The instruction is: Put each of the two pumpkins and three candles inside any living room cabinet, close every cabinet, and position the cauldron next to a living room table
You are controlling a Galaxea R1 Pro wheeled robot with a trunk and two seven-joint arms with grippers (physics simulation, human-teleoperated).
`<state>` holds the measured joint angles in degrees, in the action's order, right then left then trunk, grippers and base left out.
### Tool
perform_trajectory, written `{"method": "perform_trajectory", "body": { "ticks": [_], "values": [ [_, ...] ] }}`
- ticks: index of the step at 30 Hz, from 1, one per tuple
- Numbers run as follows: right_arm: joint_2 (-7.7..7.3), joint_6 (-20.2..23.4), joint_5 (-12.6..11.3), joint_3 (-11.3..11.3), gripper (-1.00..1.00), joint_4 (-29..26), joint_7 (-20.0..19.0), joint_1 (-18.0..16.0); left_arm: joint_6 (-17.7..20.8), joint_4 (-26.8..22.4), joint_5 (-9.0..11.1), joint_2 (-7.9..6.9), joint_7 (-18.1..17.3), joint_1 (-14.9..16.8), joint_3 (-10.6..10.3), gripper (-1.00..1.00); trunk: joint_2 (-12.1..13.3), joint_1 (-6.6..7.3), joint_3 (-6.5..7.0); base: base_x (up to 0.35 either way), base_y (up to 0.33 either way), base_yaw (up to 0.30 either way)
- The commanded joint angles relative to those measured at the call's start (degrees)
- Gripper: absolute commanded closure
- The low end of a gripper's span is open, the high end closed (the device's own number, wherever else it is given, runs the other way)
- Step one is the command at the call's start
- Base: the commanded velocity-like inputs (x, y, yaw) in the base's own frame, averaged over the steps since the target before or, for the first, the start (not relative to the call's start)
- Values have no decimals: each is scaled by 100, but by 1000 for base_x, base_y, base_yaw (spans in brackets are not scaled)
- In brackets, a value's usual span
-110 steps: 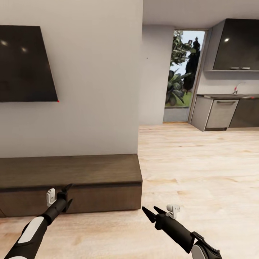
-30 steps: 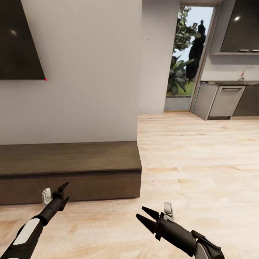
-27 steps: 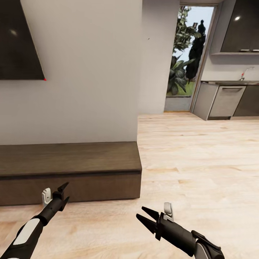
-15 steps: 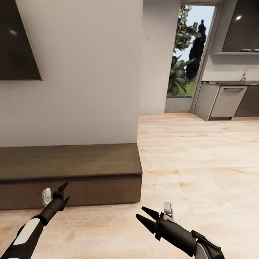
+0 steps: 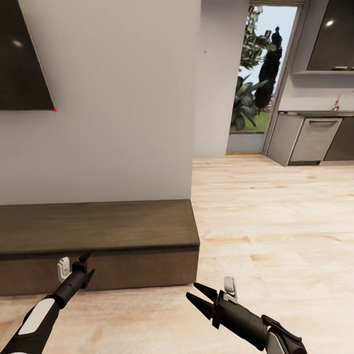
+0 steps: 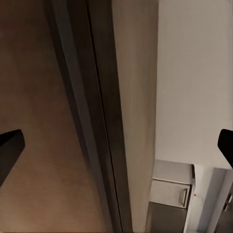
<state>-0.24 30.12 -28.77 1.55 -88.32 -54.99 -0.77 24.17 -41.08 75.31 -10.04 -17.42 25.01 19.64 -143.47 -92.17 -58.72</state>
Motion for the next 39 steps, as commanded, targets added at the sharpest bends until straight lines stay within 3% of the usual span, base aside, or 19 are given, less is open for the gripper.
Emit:
{"method": "perform_trajectory", "body": {
  "ticks": [1, 8, 25, 39],
  "values": [
    [-3, 46, -44, 3, -100, -1, 6, -3, 53, 3, 42, 2, -5, 4, 19, -100, -2, 1, -5, 53, 41, 0],
    [-3, 46, -41, 3, -100, -1, 6, -3, 53, 3, 45, 2, -21, 4, 22, -100, -2, 1, -5, 11, 9, 0],
    [-10, 7, -84, 0, -100, 17, -83, -3, 53, 3, 45, -5, -25, 4, 22, -100, -25, -43, -382, 0, 0, 0],
    [-8, -31, -85, 8, -100, 25, -81, -3, 53, 3, 37, 5, -22, 4, 15, -100, -25, -43, -382, 30, -22, 0]
  ]
}}
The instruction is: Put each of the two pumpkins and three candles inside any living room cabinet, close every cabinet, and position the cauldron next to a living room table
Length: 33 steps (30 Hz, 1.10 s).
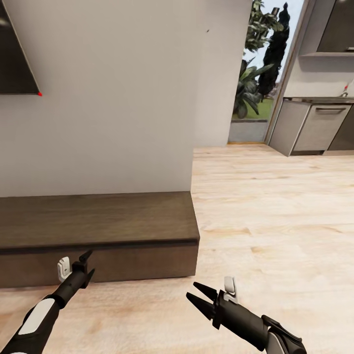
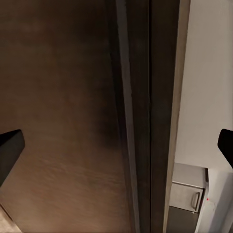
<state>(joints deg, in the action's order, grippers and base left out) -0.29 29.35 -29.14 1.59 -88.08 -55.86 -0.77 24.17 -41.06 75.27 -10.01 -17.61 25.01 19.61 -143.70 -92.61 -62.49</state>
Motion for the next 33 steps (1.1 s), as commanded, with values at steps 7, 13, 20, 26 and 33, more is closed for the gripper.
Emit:
{"method": "perform_trajectory", "body": {
  "ticks": [7, 13, 20, 26, 33],
  "values": [
    [-3, 45, -48, 7, -100, 2, 13, -2, 53, 2, 40, 7, -1, 4, 17, -100, -2, 1, -5, 16, -77, 0],
    [-6, 45, -48, 2, -100, 9, 14, -2, 53, 2, 40, 11, -1, 4, 17, -100, -2, 1, -5, 1, -45, 0],
    [-5, 45, -42, 8, -100, 4, 14, -2, 53, 2, 40, 13, 3, 4, 17, -100, -2, 1, -5, 81, -6, 0],
    [-6, 41, -47, 8, -100, -1, 14, -2, 53, 2, 40, 17, 3, 4, 14, -100, -2, 1, -5, 83, -4, 0],
    [-7, 42, -45, 8, -100, -6, 14, -2, 53, 2, 40, 18, 3, 4, 16, -100, -2, 1, -5, 51, -5, 0]
  ]
}}
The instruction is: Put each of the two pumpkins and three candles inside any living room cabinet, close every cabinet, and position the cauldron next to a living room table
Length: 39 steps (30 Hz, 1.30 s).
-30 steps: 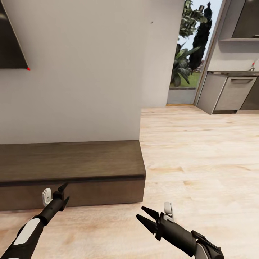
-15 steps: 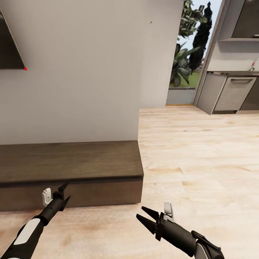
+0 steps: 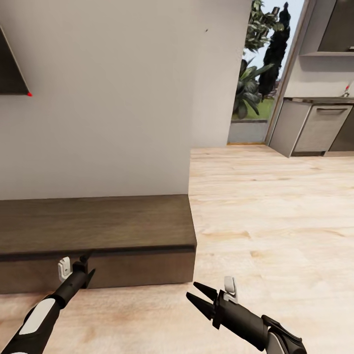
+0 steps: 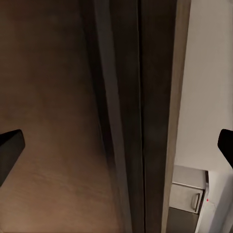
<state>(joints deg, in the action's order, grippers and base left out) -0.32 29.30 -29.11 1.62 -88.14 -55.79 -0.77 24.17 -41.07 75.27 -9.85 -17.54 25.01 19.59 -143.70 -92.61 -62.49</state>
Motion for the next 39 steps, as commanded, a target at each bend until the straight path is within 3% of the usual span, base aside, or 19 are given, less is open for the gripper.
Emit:
{"method": "perform_trajectory", "body": {
  "ticks": [1, 21, 31, 39],
  "values": [
    [-3, 48, -49, 5, -100, -1, 7, -2, 53, 2, 41, 2, -4, 4, 16, -100, -2, 1, -5, 59, -1, 0],
    [0, 41, -44, 5, -100, 4, 7, -2, 53, 2, 43, 2, -12, 4, 18, -100, -2, 1, -5, 29, 23, 0],
    [5, 41, -42, 5, -100, 7, 7, -2, 53, 2, 41, 1, -13, 4, 19, -100, -12, -20, -182, 0, 0, 0],
    [5, 41, -42, 6, -100, 6, 7, -2, 53, 2, 41, 7, -13, 4, 19, -100, -12, -20, -182, 0, 0, 0]
  ]
}}
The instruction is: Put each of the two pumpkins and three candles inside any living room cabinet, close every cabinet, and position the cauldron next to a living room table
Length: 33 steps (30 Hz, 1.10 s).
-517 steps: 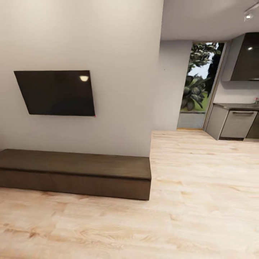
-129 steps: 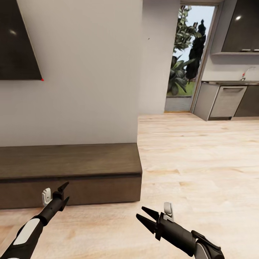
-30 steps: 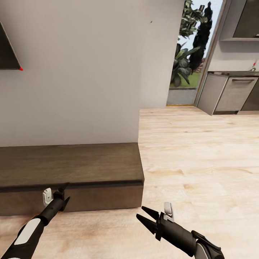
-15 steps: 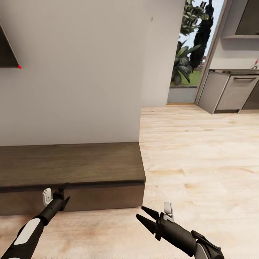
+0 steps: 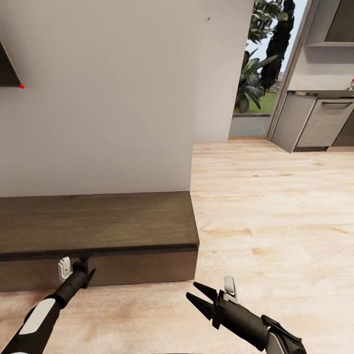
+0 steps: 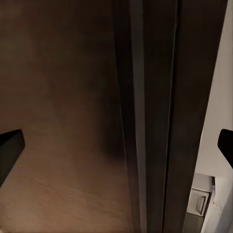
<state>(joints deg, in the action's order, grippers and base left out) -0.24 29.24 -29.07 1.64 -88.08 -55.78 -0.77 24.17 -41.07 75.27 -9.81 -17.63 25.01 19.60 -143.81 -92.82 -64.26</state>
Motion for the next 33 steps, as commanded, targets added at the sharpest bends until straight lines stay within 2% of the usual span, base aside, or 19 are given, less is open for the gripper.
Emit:
{"method": "perform_trajectory", "body": {
  "ticks": [1, 33],
  "values": [
    [-3, 47, -47, 3, -100, -3, 6, -2, 53, 3, 41, 3, -4, 4, 16, -100, -2, 1, -5, 0, 0, 0],
    [-3, 47, -47, 48, -100, -7, 6, -2, 53, 3, 41, 29, 5, 4, -35, -100, -2, 1, -5, 36, -34, 0]
  ]
}}
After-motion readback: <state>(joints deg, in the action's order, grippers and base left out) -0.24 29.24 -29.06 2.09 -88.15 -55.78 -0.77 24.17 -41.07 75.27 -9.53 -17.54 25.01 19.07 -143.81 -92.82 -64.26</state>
